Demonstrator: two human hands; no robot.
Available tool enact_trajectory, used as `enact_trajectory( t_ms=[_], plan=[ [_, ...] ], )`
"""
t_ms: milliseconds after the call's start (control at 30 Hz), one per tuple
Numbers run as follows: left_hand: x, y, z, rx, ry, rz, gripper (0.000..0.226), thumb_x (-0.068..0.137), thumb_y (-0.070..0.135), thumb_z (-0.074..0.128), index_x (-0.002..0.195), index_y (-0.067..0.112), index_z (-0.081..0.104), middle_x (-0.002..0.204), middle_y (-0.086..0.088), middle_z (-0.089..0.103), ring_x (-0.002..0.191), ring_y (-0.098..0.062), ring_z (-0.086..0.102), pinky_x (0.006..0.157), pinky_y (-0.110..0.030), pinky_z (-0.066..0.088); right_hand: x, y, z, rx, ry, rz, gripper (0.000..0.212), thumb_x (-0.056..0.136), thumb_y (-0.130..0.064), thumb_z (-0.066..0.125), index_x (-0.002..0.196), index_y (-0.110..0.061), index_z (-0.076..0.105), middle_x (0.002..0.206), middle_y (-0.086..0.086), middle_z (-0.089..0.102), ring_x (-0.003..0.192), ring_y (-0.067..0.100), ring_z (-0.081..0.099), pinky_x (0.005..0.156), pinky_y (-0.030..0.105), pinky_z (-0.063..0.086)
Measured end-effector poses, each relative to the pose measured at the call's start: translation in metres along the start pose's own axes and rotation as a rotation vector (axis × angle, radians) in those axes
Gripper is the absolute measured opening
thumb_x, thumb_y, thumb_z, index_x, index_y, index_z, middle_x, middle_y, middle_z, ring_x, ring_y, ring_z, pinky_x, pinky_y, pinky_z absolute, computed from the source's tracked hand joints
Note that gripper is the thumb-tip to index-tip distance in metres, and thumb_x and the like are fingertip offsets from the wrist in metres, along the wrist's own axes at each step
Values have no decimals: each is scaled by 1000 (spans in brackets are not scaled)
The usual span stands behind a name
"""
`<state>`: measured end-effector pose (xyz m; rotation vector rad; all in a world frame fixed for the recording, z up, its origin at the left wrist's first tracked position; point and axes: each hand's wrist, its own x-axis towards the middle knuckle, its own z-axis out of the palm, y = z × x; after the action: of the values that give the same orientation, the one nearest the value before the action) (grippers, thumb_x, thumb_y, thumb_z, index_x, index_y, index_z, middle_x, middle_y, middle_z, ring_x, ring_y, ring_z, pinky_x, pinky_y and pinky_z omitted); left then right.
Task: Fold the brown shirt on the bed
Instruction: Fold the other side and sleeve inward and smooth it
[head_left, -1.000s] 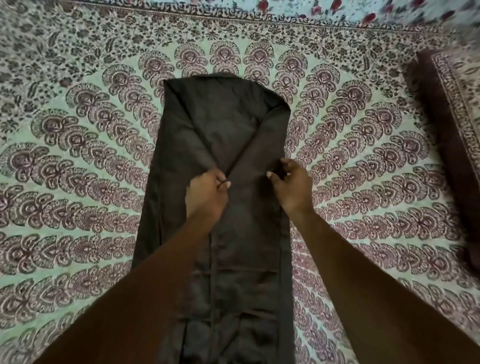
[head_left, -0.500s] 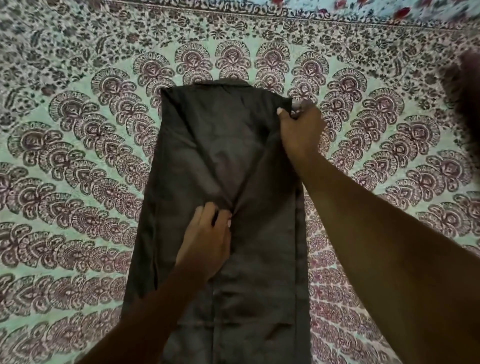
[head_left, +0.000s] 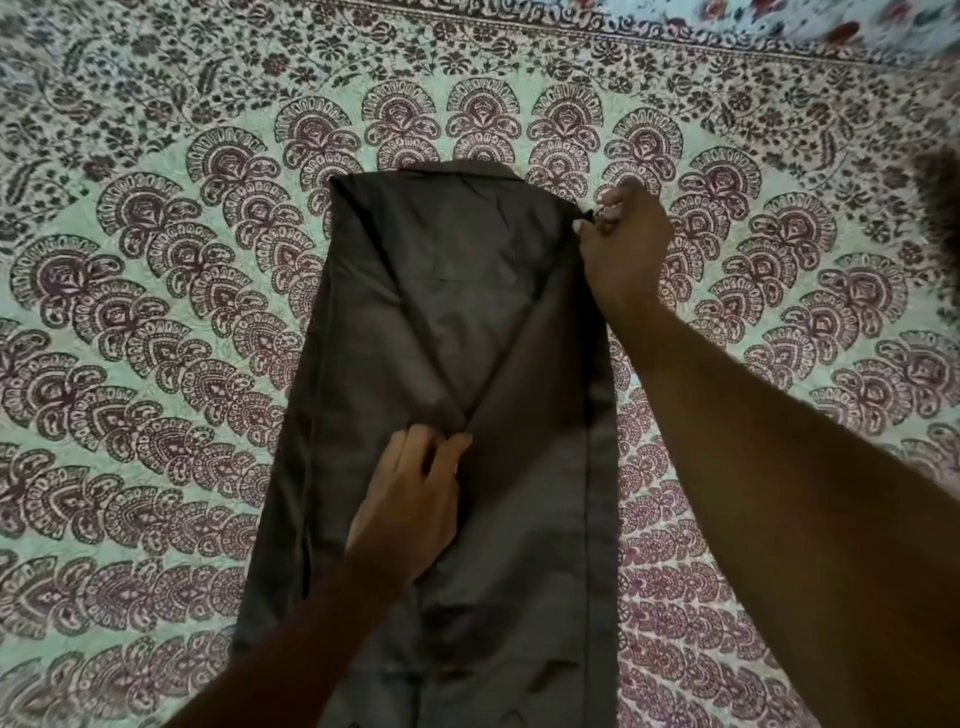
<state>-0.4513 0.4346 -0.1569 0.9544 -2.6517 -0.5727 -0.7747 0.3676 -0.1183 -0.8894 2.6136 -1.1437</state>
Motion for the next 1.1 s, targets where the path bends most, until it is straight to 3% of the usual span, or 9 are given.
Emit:
enact_trajectory(
  t_ms=[100,233,333,467,567,633,767,967,1100],
  plan=[
    [-1,-2,0,4,-30,25,38,93,15,46,127,9,63,102,-14,55,87,-32,53,79,-43,55,-51,3,-16,-112,28,-263,33,95,-24,66,120,-2,64,124,23,57,113,36,56,94,35,46],
    [0,-5,-1,37,-34,81,43,90,16,49,132,15,59,101,-15,53,85,-34,53,75,-44,56,-138,32,-33,-337,-326,-577,56,103,-48,55,146,-11,57,159,20,40,144,40,41,116,51,40],
    [0,-8,3,32,-21,86,44,94,12,52,136,14,63,100,-14,51,84,-32,50,74,-42,53,-168,58,-45,-559,-454,-431,67,105,-60,31,161,-25,34,173,12,17,157,40,19,120,59,32],
    [5,-6,0,7,-24,85,43,96,13,47,135,12,65,100,-11,48,85,-27,46,74,-39,52,-182,53,-60,-559,-399,-228,71,106,-58,21,166,-20,17,173,18,6,158,49,3,125,63,21],
    [3,2,-8,-10,-14,57,39,97,15,50,134,11,64,108,-13,50,89,-29,49,76,-45,53,-211,42,-66,-554,-422,-447,71,107,-57,27,166,-18,19,174,15,3,160,43,2,126,54,15],
    [-6,9,-16,69,-42,86,42,96,19,57,137,15,61,128,-13,52,100,-32,52,83,-46,50,-234,44,-65,-546,-517,-567,70,107,-58,29,165,-18,25,174,13,7,161,37,6,128,53,19],
    [-33,14,-28,315,-246,206,59,99,47,47,153,25,44,161,3,40,135,-23,46,100,-45,38,-262,57,-67,-596,-661,-568,66,108,-55,28,164,-20,27,175,9,2,161,34,2,127,55,23],
    [-58,23,-35,448,-309,90,67,97,43,47,156,12,40,169,-4,28,149,-24,37,108,-51,39,-310,53,-89,-672,-634,-657,73,103,-61,37,161,-18,35,173,15,12,161,36,9,128,55,20],
    [-89,38,-42,418,-327,237,67,95,34,41,158,11,36,169,-7,28,151,-23,35,110,-50,40,-359,61,-101,-721,-624,-646,73,102,-61,40,161,-17,36,172,16,17,160,35,15,125,55,23]
  ],
)
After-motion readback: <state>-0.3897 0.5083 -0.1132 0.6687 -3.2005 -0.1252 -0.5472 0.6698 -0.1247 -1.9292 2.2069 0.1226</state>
